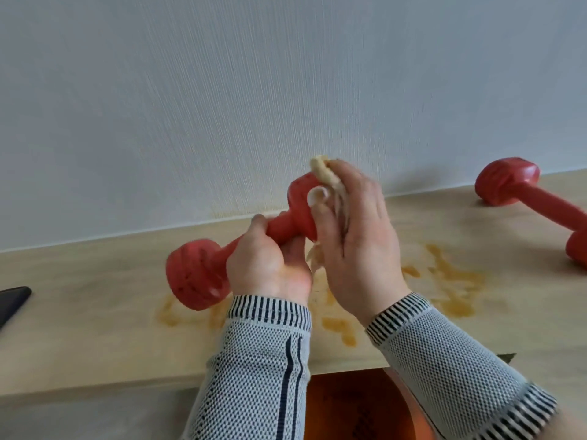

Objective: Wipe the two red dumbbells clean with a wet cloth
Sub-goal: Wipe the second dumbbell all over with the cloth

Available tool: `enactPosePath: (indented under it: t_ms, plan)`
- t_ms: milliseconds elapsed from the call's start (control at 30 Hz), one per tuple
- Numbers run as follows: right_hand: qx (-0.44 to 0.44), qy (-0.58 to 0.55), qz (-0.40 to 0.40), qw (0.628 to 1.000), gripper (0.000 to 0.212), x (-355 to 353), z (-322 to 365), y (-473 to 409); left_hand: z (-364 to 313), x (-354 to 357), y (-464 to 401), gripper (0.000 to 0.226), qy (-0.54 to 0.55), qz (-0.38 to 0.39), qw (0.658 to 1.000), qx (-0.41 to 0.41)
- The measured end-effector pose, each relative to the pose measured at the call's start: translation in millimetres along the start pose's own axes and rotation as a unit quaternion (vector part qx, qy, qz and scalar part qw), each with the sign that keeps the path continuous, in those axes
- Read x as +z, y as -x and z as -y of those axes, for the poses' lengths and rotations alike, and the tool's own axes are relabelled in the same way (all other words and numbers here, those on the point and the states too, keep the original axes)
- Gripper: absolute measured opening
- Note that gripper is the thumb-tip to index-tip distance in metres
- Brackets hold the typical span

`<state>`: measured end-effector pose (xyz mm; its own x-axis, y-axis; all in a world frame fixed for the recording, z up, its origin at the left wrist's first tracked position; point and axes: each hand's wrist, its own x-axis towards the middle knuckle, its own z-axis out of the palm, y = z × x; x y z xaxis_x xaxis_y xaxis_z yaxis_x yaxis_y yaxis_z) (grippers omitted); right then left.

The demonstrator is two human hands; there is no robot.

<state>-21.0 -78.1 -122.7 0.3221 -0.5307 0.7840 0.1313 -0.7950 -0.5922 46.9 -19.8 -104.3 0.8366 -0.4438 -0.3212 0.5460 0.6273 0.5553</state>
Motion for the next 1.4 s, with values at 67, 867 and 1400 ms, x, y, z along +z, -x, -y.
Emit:
enactPosePath:
  t_ms: [67, 867, 1400]
  plan:
    - [0.072, -0.070, -0.020, 0.995, 0.032, 0.6, 2.2, -2.9, 4.6, 1.4, 2.4, 0.036, 0.007, 0.015, 1.000, -0.027]
    - [0.002, -0.009, 0.085, 0.996, 0.019, -13.6, 28.4, -1.9, 2.8, -0.7, 21.3, 0.033, -0.058, 0.013, 0.988, 0.143]
    - [0.377, -0.170, 0.252, 0.875, 0.023, -38.3, -11.6, -34.9, 5.1, -9.7, 17.8, 0.034, -0.131, 0.094, 0.982, 0.099]
